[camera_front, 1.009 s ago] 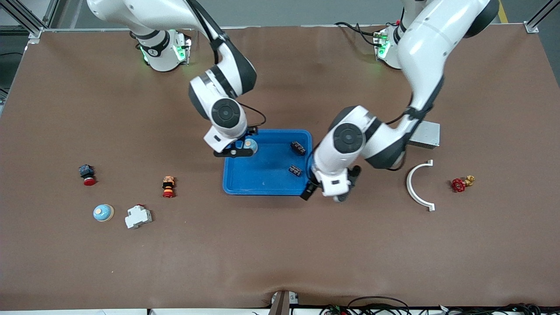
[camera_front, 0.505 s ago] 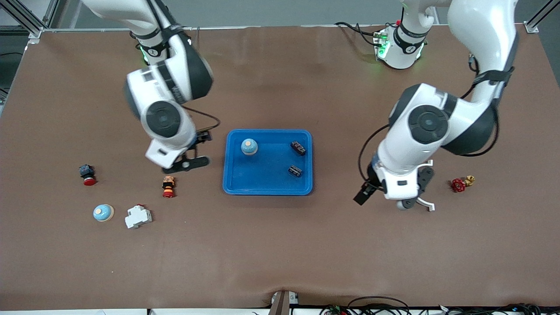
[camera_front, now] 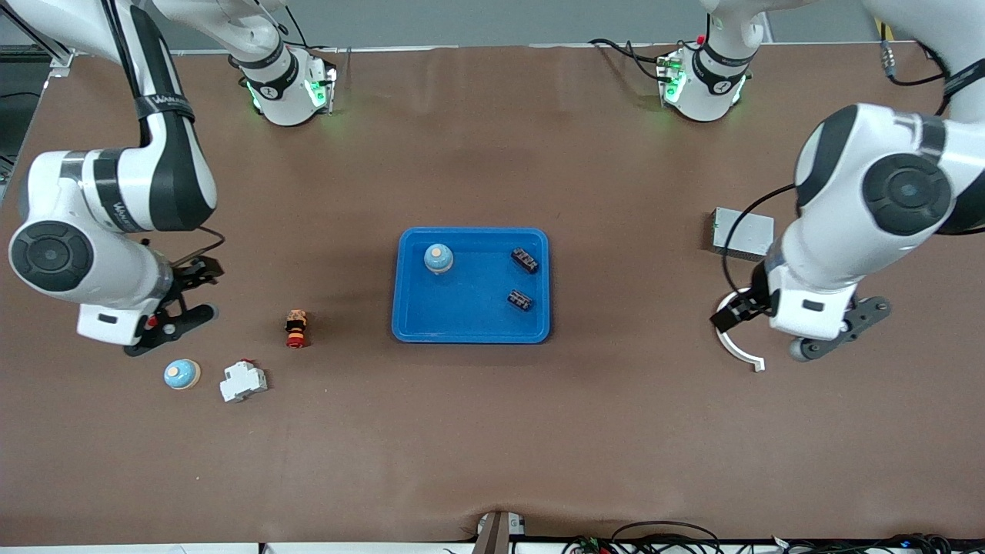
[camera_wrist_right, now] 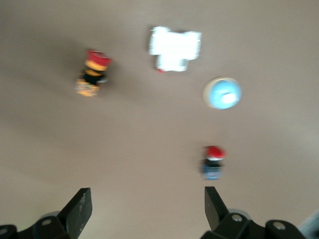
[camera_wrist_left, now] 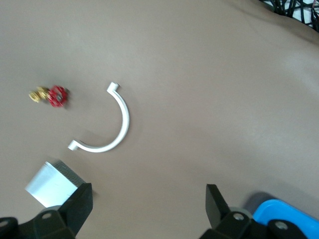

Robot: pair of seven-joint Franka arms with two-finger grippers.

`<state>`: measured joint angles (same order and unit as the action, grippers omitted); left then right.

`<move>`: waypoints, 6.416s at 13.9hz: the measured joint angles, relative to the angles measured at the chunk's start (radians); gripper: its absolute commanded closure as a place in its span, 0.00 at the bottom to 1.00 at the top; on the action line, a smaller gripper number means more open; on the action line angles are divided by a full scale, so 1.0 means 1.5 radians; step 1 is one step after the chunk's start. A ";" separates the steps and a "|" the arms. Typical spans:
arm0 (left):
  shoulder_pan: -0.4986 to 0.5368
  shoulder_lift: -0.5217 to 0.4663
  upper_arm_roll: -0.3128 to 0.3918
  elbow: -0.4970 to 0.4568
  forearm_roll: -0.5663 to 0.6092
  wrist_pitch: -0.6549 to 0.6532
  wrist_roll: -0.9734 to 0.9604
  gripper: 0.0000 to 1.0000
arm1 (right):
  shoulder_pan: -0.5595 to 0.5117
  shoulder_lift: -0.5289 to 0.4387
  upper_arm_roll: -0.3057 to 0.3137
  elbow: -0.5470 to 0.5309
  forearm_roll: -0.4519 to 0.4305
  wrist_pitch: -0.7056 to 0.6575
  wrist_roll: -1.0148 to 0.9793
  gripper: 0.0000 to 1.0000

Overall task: Place electrolytic capacitor and blue bell in tray
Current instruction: 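Withdraw the left gripper while the right gripper reaches the second bell, then grasp the second blue bell with the right gripper, then carry the held bell over the tray with the right gripper, then lower the bell into the tray and open the right gripper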

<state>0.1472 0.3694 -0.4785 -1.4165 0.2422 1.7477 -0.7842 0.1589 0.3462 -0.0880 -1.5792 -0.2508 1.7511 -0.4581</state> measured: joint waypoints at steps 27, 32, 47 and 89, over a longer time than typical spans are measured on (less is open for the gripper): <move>-0.138 -0.282 0.286 -0.115 -0.111 -0.170 0.462 0.00 | -0.168 0.258 0.009 0.016 0.085 0.376 -0.396 0.00; -0.138 -0.279 0.286 -0.116 -0.111 -0.167 0.462 0.00 | -0.169 0.273 0.009 0.017 0.086 0.384 -0.396 0.00; -0.136 -0.280 0.287 -0.116 -0.111 -0.152 0.463 0.00 | -0.181 0.299 0.018 0.026 0.128 0.400 -0.396 0.93; -0.141 -0.280 0.285 -0.115 -0.111 -0.161 0.463 0.00 | 0.298 0.272 0.036 0.075 0.249 0.205 0.513 0.94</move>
<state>-0.0646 -0.0512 -0.0513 -1.5893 0.0762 1.5057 -0.0903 0.6057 0.7540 -0.0334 -1.4663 0.1227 2.0589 0.3120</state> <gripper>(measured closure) 0.000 0.357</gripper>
